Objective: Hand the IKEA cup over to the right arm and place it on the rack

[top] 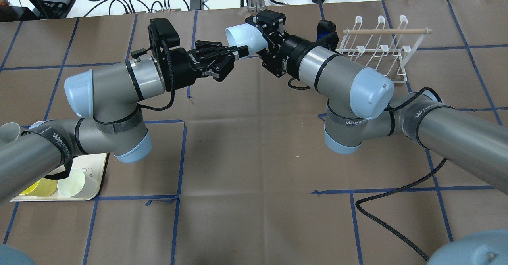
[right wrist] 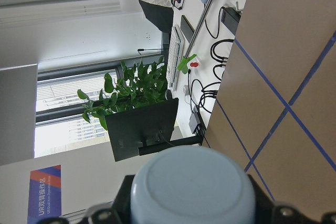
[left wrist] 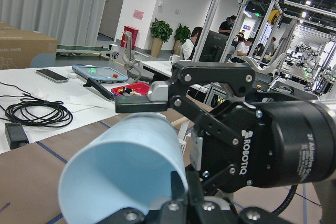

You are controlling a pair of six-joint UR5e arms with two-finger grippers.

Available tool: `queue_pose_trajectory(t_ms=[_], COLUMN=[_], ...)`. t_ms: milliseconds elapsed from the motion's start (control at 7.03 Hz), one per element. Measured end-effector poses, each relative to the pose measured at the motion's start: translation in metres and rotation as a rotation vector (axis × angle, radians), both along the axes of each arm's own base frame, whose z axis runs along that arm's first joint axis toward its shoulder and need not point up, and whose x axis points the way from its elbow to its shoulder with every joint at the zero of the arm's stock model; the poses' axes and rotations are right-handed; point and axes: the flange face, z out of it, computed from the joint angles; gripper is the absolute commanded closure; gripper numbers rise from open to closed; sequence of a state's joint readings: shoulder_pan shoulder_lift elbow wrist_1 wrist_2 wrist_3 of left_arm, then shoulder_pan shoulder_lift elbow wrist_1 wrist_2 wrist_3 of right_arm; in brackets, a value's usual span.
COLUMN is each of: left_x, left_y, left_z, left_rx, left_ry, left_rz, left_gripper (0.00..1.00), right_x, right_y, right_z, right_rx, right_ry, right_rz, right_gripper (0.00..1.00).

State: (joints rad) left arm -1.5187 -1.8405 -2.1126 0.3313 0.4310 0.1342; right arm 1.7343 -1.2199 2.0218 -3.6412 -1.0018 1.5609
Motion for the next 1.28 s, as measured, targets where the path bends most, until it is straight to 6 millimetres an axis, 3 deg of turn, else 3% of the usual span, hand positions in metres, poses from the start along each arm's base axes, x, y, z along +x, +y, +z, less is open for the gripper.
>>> queue_pose_trajectory(t_ms=[427,569,854,1281], left_x=[0.0004,0.0013,0.0028,0.0092], left_y=[-0.0012,-0.0029,-0.0053,-0.0045], left_z=[0.0025,0.0026,0.001,0.004], left_rx=[0.009,0.008,0.009,0.013], left_ry=[0.004,-0.003,-0.015,-0.003], left_rz=[0.01,0.028,0.055,0.072], left_gripper=[0.61,0.42,0.19,0.09], right_x=[0.0007,0.0012,0.001,0.0019], right_y=[0.0003,0.0006,0.0006,0.0013], right_z=[0.0001,0.0003,0.0008,0.0009], right_rx=[0.006,0.006,0.004,0.006], right_ry=[-0.001,-0.001,0.0,-0.003], right_rz=[0.007,0.009,0.009,0.022], right_gripper=[0.62,0.62,0.62,0.62])
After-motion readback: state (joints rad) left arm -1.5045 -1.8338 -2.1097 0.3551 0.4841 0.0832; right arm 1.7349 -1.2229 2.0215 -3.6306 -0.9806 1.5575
